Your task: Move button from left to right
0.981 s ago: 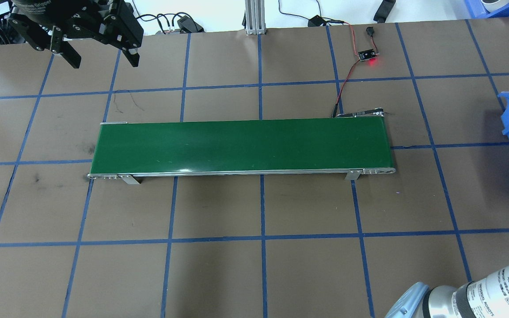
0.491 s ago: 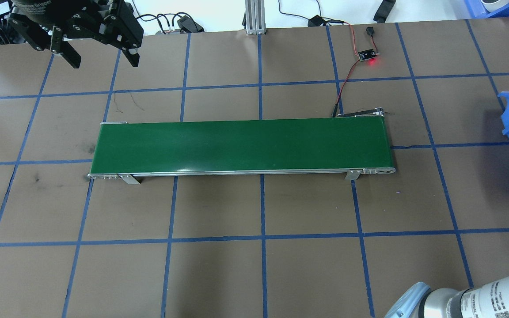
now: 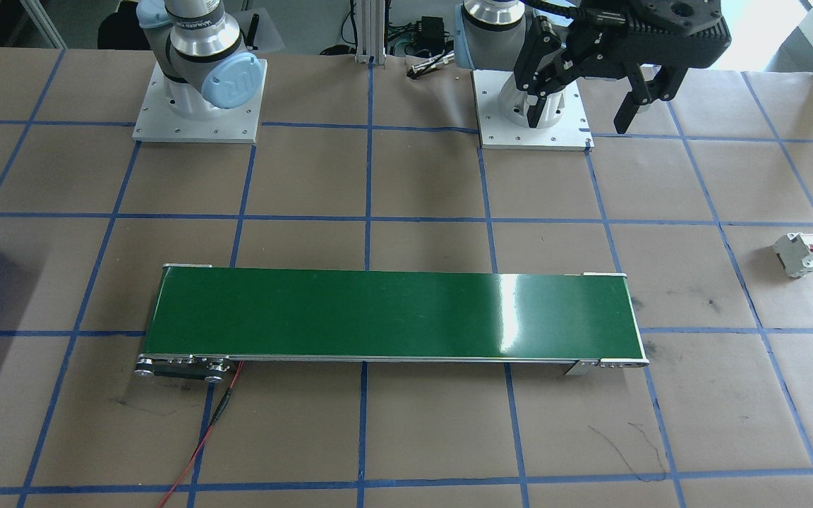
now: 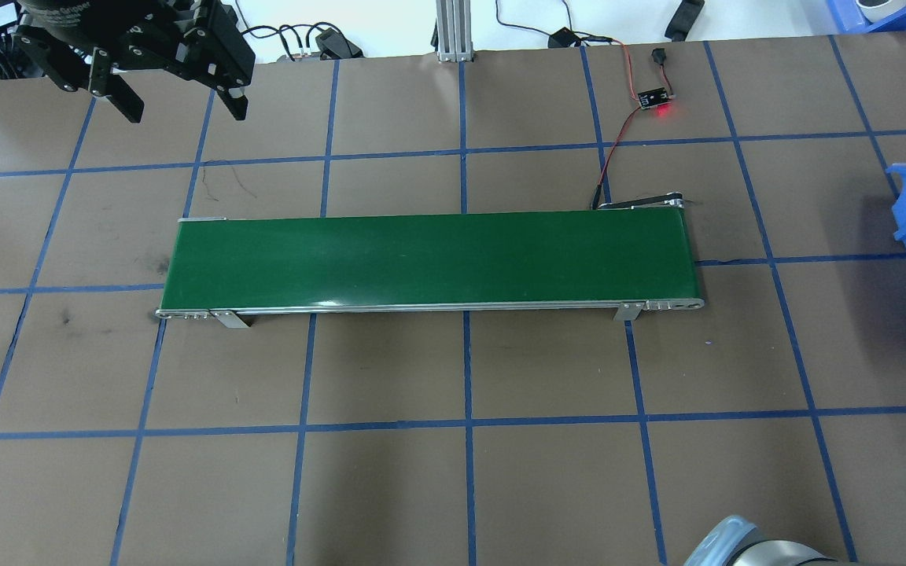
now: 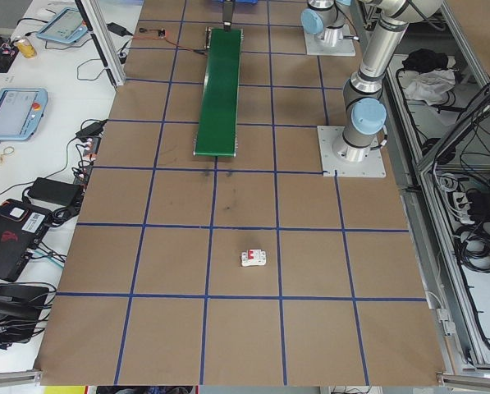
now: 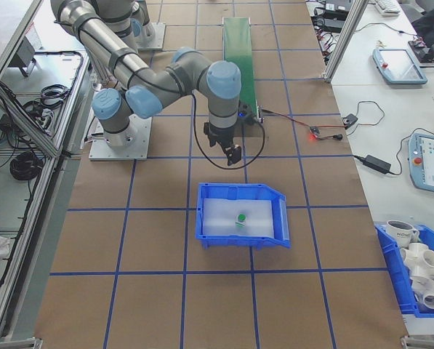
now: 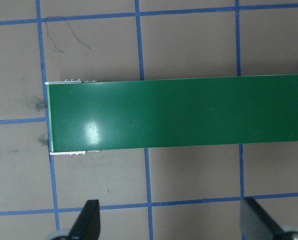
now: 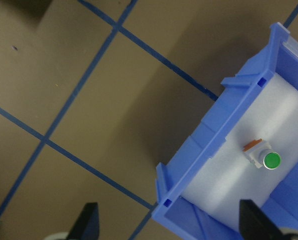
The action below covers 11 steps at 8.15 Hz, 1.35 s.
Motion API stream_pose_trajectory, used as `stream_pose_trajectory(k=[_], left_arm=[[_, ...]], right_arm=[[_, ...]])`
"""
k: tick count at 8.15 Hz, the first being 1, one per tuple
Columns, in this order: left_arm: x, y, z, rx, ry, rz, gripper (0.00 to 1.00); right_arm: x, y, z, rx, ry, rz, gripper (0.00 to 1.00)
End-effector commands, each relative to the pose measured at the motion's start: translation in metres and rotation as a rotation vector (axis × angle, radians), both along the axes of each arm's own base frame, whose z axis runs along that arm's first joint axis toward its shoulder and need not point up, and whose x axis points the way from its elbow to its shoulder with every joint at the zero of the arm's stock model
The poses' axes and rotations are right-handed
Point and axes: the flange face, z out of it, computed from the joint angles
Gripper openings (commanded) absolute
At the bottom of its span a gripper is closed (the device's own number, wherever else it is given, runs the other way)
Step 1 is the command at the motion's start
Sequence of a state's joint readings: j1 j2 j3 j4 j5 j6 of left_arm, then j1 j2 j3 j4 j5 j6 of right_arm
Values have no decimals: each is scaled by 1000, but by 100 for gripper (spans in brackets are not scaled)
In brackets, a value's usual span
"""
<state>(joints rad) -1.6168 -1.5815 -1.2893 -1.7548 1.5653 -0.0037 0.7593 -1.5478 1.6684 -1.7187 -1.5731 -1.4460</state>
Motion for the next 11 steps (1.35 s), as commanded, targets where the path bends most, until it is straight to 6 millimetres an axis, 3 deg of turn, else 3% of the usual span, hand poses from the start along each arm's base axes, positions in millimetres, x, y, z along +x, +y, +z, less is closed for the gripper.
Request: stream_pose_trajectory(k=[1, 3, 5, 6, 8, 11], left_arm=[[0, 0, 0, -1, -1, -1, 100], [0, 0, 0, -1, -1, -1, 100], [0, 0, 0, -1, -1, -1, 100], [0, 0, 0, 1, -1, -1, 100], [0, 1, 0, -2, -1, -1, 100], [0, 1, 0, -1, -1, -1, 100]], right_arm=[[123, 0, 61, -4, -9, -227, 100], [215, -19, 84, -11, -6, -362, 100], [314, -29, 85, -33, -9, -454, 100], [352, -38, 90, -75, -17, -471, 100], [402, -67, 94, -92, 36, -433, 100], [410, -68, 87, -86, 47, -418, 100]])
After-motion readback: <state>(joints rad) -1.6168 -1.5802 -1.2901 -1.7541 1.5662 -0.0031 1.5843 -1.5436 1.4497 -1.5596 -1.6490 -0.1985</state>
